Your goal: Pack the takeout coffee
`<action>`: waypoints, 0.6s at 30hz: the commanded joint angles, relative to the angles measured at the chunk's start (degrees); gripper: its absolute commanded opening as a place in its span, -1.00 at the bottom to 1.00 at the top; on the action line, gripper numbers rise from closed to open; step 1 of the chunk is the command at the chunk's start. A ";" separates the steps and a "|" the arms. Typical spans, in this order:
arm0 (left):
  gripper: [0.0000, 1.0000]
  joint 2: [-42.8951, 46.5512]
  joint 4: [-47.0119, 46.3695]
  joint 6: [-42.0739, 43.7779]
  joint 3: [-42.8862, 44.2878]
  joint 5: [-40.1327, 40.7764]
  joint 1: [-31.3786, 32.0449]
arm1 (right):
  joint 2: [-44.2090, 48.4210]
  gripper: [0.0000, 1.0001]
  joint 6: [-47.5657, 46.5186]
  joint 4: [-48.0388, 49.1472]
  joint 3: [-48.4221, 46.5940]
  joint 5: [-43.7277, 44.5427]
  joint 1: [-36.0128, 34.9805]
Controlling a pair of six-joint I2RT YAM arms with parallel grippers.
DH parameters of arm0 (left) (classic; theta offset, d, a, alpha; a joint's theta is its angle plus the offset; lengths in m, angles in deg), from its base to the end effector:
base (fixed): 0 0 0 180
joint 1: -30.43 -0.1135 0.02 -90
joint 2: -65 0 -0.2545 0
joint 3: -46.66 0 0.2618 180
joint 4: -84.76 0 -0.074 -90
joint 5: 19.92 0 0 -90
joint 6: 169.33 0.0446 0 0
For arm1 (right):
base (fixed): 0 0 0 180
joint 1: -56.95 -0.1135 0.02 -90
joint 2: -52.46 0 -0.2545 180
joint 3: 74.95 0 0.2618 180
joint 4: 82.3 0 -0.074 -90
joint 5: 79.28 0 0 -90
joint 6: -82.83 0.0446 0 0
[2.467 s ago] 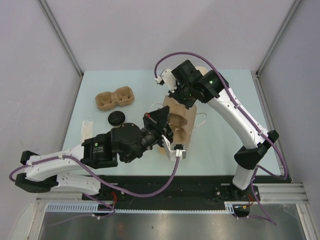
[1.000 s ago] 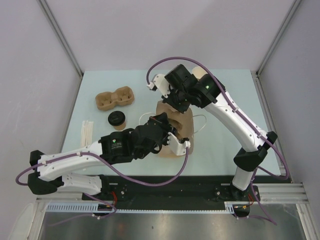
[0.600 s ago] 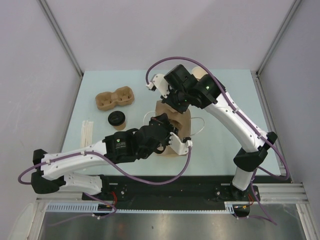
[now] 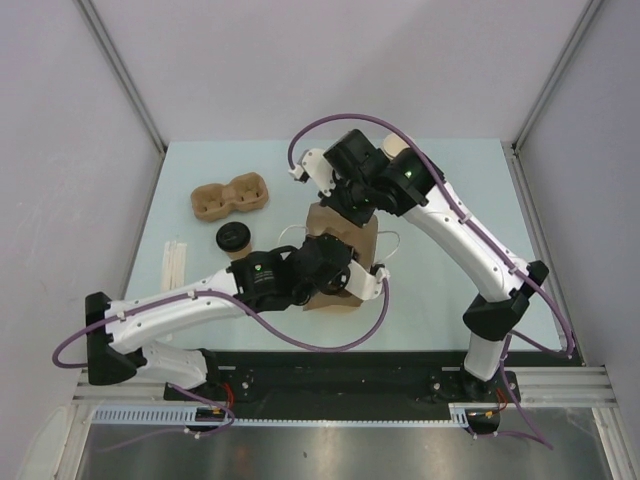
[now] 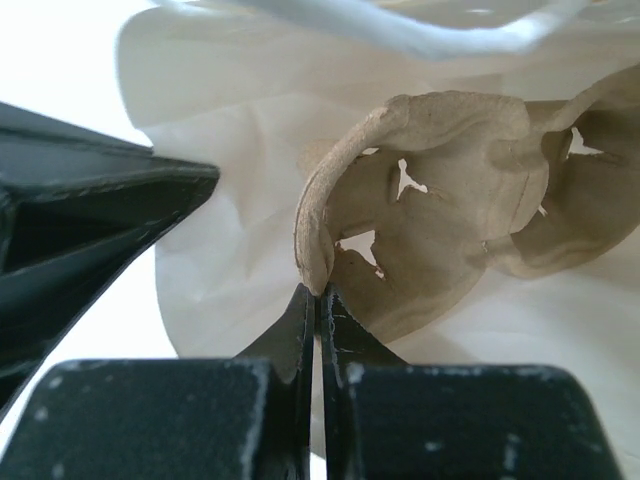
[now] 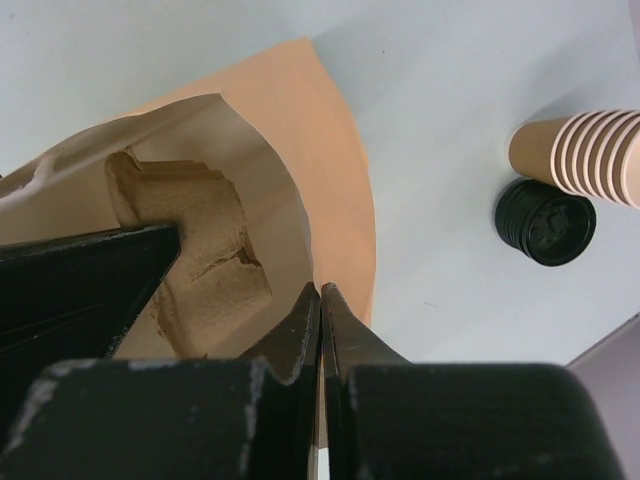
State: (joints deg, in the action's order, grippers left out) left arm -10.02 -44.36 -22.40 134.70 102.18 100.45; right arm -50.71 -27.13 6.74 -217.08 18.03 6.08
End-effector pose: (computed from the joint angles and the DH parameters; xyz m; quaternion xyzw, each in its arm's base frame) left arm 0.1239 -0.2715 0.3497 0.7181 0.4942 0.1986 0.4479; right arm 0.2280 0.2713 0.4327 -0.5299 0.7810 0.0285 0.3292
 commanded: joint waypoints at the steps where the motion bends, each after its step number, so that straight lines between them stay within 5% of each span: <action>1: -1.00 -0.74 0.87 -3.66 2.56 -3.00 -2.08 | -1.50 -1.00 0.19 -1.48 -3.04 -1.07 0.16; 18: -1.00 -4.69 5.96 -5.95 5.98 -12.76 -8.41 | -7.48 -1.00 -1.13 -1.30 -7.53 -2.74 3.32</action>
State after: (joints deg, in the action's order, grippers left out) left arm -13.96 -40.64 -26.42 136.51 92.89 93.11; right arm -56.88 -28.05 7.11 -221.87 16.09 8.25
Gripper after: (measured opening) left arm 0.014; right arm 0.009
